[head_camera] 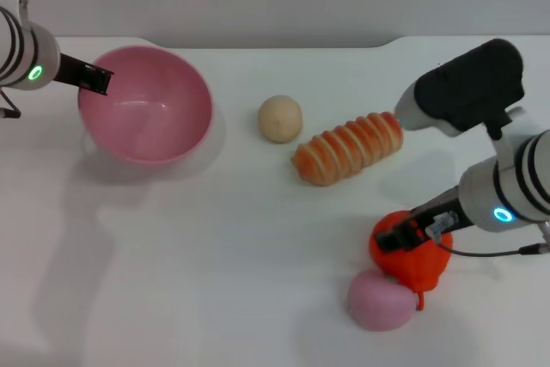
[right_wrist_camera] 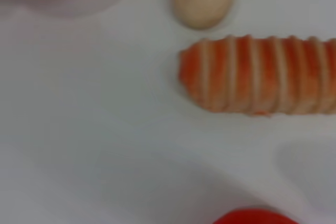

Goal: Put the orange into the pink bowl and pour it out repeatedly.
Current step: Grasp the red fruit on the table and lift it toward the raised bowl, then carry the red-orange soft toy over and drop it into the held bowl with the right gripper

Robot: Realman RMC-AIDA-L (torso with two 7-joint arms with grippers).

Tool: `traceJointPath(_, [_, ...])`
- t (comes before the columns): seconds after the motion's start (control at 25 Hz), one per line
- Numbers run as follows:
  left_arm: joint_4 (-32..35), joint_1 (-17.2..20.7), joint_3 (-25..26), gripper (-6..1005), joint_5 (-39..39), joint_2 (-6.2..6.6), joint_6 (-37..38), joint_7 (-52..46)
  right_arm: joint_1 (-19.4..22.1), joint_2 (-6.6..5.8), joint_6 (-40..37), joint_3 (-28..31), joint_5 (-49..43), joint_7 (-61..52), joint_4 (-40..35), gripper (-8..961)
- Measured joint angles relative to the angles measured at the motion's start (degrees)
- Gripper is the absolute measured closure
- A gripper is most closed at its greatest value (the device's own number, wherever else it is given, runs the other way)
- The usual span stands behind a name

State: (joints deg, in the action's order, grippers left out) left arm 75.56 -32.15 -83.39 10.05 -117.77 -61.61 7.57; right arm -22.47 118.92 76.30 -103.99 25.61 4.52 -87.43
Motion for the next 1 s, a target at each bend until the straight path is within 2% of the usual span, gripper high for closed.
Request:
traceJointPath(0.04, [0.0,0.0,0.0,956,0.0,0.00,0.0,0.0,0.1,0.00,0.1,-0.2,0.3,1.0,-0.3,181])
traceJointPath(0.28, [0.0,0.0,0.1,956,0.1,0.00,0.0,0.0,0.4,0.05,-0.2,-0.5,0.5,2.1,-0.4,349])
traceJointPath(0.48, [0.0,0.2,0.1,956,0.1,-0.02,0.0,0.1,0.7,0.08,-2.3,-0.9,0.6,2.7,-0.2,593])
traceJointPath(0.8, [0.0,0.6,-0.6,956,0.6,-0.19,-0.1,0.1,-0.2,-0.04,-5.2,-0.3,0.7,3.8,-5.1,769])
traceJointPath(1.0, [0.0,0.8,-1.5,955,2.3,-0.20,-0.2,0.1,-1.3,-0.13,-5.1,0.9,0.4,4.2,-12.3,816])
